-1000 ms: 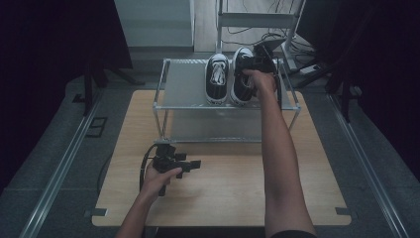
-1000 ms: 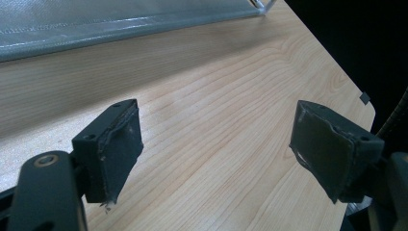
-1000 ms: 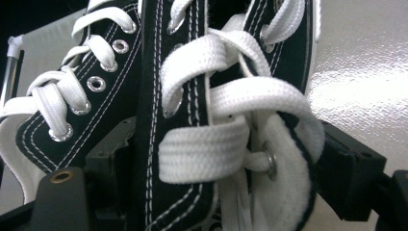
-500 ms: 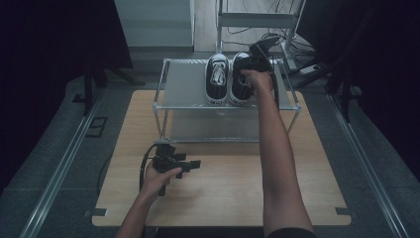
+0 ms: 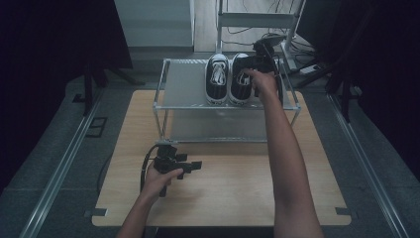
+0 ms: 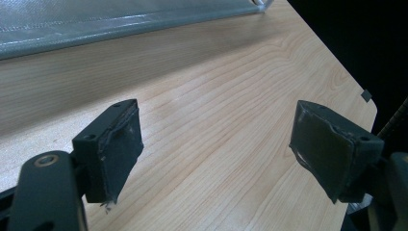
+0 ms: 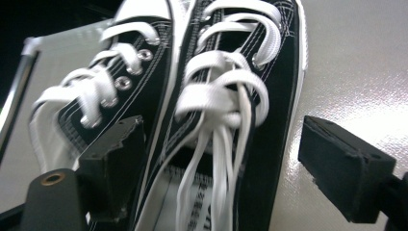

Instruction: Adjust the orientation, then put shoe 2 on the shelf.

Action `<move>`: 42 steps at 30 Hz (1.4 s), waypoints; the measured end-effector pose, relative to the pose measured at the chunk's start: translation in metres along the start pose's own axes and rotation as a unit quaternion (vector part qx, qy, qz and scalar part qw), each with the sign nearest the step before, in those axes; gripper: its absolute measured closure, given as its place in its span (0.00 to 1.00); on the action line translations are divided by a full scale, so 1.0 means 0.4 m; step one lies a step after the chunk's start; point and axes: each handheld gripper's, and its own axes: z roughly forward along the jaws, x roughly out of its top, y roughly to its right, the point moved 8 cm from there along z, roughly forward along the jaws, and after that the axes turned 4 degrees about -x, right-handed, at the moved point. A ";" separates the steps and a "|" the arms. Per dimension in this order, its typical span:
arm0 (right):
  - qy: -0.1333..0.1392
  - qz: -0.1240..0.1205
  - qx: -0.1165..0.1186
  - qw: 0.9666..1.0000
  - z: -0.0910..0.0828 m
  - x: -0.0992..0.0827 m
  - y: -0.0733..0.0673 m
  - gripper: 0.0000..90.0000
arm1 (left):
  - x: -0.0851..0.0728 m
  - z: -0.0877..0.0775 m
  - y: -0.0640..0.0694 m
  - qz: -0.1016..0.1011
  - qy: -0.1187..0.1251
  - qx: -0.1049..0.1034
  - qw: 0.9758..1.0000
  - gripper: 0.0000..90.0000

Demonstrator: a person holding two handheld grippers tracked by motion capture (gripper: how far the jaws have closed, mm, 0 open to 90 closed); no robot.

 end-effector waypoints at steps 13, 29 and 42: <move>0.077 -0.070 0.100 0.990 -0.124 -0.058 0.002 0.30 | 0.001 -0.009 -0.009 -0.003 0.003 0.007 1.000 0.20; 0.126 -0.108 0.161 0.973 -0.250 -0.177 0.051 0.34 | -0.007 -0.002 -0.007 -0.001 -0.003 0.014 1.000 0.20; 0.141 -0.136 0.177 0.965 -0.264 -0.321 0.162 0.35 | 0.000 -0.018 -0.016 -0.001 0.005 0.021 1.000 0.21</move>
